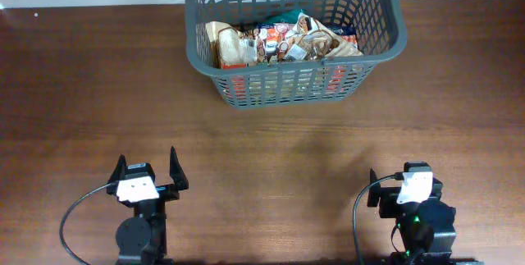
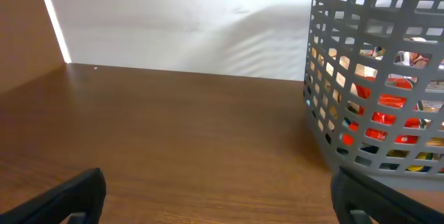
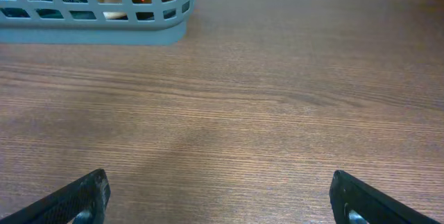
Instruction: Pack container
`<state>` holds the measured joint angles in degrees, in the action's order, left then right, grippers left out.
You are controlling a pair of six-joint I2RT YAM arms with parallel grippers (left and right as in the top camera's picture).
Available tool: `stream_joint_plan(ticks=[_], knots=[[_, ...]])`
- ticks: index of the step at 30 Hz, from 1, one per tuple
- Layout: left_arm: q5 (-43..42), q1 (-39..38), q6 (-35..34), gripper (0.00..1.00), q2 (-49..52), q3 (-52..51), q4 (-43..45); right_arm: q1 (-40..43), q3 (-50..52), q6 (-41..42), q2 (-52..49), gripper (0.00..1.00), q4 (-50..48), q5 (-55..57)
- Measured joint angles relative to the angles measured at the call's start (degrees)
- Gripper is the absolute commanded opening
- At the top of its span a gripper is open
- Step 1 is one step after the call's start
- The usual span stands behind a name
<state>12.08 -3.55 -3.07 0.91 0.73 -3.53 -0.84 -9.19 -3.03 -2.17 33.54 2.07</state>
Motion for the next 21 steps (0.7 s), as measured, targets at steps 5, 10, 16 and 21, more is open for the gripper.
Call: stream_joint_plan(ticks=[5,10,16,21], knots=[[0.0,0.0,0.0,0.99,0.0,0.0,0.0,0.0,0.0,0.0,0.0,0.99,-0.4,0.0],[0.0,0.0,0.0,0.99,0.0,0.0,0.0,0.0,0.0,0.0,0.3,0.99,-2.2,0.0],[0.0,0.0,0.0,0.99,0.0,0.0,0.0,0.0,0.0,0.0,1.2,0.99,-2.2,0.0],[0.0,0.0,0.0,0.99,0.0,0.0,0.0,0.0,0.0,0.1,1.3,0.99,-2.1,0.0]])
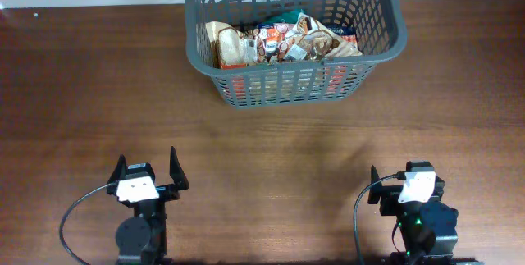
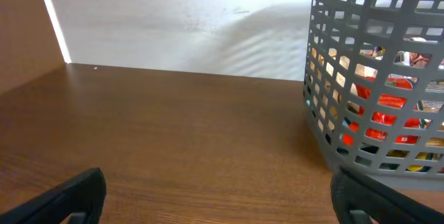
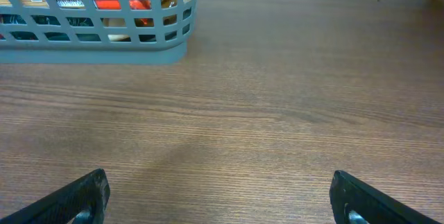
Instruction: Pack container
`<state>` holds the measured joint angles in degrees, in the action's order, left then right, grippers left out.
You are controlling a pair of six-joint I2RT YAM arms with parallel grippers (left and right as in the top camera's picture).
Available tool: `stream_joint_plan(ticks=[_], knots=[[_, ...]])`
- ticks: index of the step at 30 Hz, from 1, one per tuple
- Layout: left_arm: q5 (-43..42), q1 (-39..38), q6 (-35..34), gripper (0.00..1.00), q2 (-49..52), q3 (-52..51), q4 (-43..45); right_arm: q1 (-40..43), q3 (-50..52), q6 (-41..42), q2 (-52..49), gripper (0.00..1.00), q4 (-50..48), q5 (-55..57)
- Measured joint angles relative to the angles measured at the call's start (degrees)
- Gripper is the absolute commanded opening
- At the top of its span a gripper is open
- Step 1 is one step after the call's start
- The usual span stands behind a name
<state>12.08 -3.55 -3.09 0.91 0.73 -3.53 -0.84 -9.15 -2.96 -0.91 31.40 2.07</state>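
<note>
A grey plastic basket (image 1: 394, 31) stands at the far middle of the table, filled with several snack packets (image 1: 283, 42). Its lattice wall also shows in the left wrist view, basket (image 2: 361, 148), and in the right wrist view, basket (image 3: 97, 47). My left gripper (image 1: 148, 175) rests near the front left edge, open, nothing between its fingers. My right gripper (image 1: 392, 185) sits near the front right edge, also open and empty. Both are far from the basket.
The brown wooden table (image 1: 271, 142) stretches between the grippers and the basket. A white wall (image 2: 180, 23) rises behind the table's far edge. Black cables loop beside each arm base at the front.
The right wrist has tilted up slightly, so more of the basket wall and the table's far edge show in its view. The left arm has not moved.
</note>
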Motion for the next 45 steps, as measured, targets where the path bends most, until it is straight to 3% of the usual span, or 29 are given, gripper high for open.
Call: stream_joint_plan(ticks=[8,16,21,45], knots=[[0.0,0.0,0.0,0.99,0.0,0.0,0.0,0.0,0.1,-0.5,0.0,0.99,-0.5,0.4],[0.0,0.0,0.0,0.99,0.0,0.0,0.0,0.0,1.2,-1.1,0.1,0.99,-15.8,5.1],[0.0,0.0,0.0,0.99,0.0,0.0,0.0,0.0,4.5,-1.3,0.1,0.99,-19.8,6.0],[0.0,0.0,0.0,0.99,0.0,0.0,0.0,0.0,5.5,-1.5,0.1,0.99,-21.2,6.1]])
